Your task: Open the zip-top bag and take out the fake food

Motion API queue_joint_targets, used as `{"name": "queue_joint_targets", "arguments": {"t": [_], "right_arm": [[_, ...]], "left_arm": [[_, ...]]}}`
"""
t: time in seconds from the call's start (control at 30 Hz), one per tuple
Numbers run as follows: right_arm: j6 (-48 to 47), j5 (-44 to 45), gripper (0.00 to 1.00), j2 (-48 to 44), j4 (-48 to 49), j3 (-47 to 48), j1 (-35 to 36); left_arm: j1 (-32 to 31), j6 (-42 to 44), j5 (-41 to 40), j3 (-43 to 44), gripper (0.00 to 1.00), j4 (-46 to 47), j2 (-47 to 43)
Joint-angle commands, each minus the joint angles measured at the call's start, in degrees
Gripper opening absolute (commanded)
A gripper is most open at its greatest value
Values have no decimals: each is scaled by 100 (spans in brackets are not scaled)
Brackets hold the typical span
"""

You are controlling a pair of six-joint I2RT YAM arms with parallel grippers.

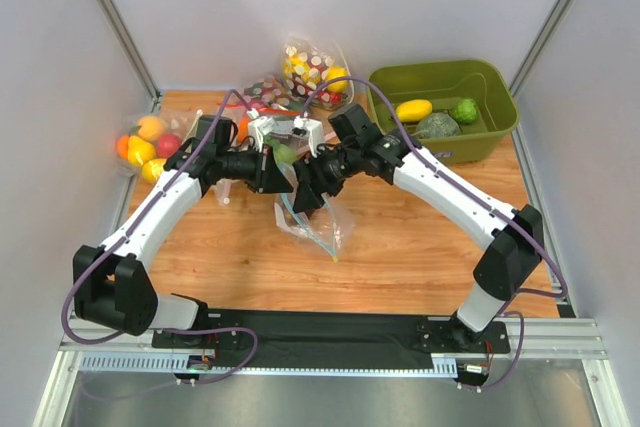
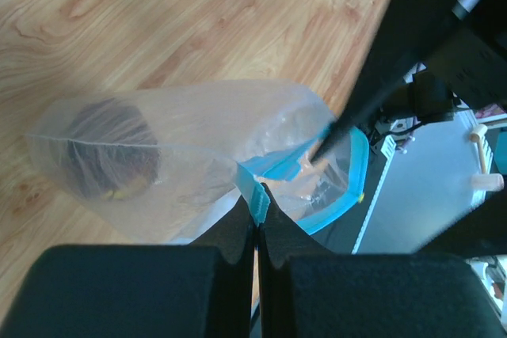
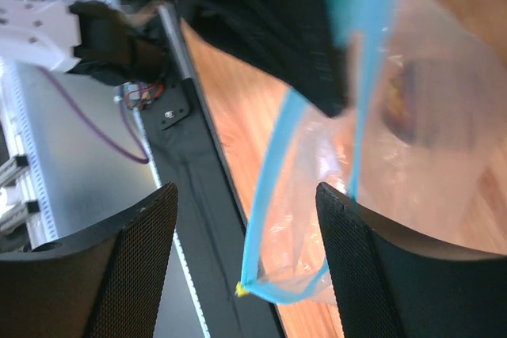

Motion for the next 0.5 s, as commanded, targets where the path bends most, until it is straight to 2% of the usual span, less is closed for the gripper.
{"name": "queue_joint_targets", "arguments": {"t": [0.0, 0.47], "right_arm": [[236, 542, 72, 63, 36, -106, -342], [359, 1781, 71, 450, 396, -264, -483]], "left_arm": [[39, -78, 364, -18, 0, 273, 103], [13, 80, 558, 0, 0, 229, 218]]}}
